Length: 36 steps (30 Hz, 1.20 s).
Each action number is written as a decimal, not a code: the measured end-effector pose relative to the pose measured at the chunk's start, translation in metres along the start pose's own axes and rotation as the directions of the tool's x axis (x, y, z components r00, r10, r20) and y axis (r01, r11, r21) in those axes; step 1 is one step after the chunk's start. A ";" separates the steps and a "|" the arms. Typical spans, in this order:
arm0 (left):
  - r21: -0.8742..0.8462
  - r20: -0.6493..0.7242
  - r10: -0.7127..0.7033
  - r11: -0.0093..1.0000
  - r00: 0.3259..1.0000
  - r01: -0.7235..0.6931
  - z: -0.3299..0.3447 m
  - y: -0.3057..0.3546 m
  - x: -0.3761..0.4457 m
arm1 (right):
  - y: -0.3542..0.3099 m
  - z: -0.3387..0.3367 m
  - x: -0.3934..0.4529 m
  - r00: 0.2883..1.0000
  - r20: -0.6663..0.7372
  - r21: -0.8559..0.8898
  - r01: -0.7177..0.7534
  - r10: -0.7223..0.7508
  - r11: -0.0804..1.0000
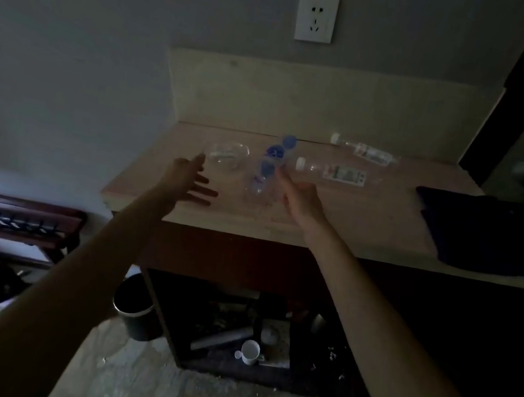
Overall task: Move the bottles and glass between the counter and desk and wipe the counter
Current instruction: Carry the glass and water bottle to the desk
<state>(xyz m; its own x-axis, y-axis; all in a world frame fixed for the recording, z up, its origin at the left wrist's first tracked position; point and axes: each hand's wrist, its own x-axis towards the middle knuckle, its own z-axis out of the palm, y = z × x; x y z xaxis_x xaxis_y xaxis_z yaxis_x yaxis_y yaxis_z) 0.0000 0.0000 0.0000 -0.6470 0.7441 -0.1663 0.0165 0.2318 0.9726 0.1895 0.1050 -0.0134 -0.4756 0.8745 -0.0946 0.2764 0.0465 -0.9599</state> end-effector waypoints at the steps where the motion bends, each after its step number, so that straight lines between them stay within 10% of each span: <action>1: 0.016 -0.023 -0.015 1.000 1.000 0.015 -0.001 0.005 0.013 | -0.008 0.006 0.005 1.000 -0.015 0.020 0.006 -0.006 1.000; 9: 0.164 0.016 -0.093 0.982 0.996 0.089 -0.013 0.013 0.146 | -0.008 0.056 0.102 0.943 -0.281 0.032 -0.177 0.179 0.984; 21: 0.588 0.073 0.155 0.791 0.985 -0.168 0.002 -0.001 0.199 | -0.014 0.073 0.128 0.928 -0.337 0.102 -0.133 0.160 0.986; 31: 0.225 -0.162 0.058 0.974 0.985 -0.020 -0.116 0.003 0.136 | -0.048 0.138 0.097 0.995 0.096 0.340 -0.006 -0.028 0.941; 36: 0.357 -0.492 0.131 0.932 0.861 0.062 -0.216 -0.030 0.052 | -0.060 0.226 0.070 0.908 0.395 0.449 -0.054 -0.144 0.892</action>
<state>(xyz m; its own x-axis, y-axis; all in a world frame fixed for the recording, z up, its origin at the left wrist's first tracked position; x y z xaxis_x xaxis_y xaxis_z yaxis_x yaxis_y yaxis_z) -0.1990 -0.1040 -0.0026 -0.9298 0.3625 0.0640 0.2472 0.4861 0.8382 -0.0495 0.0542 -0.0219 -0.8009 0.5965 -0.0520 -0.1029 -0.2227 -0.9695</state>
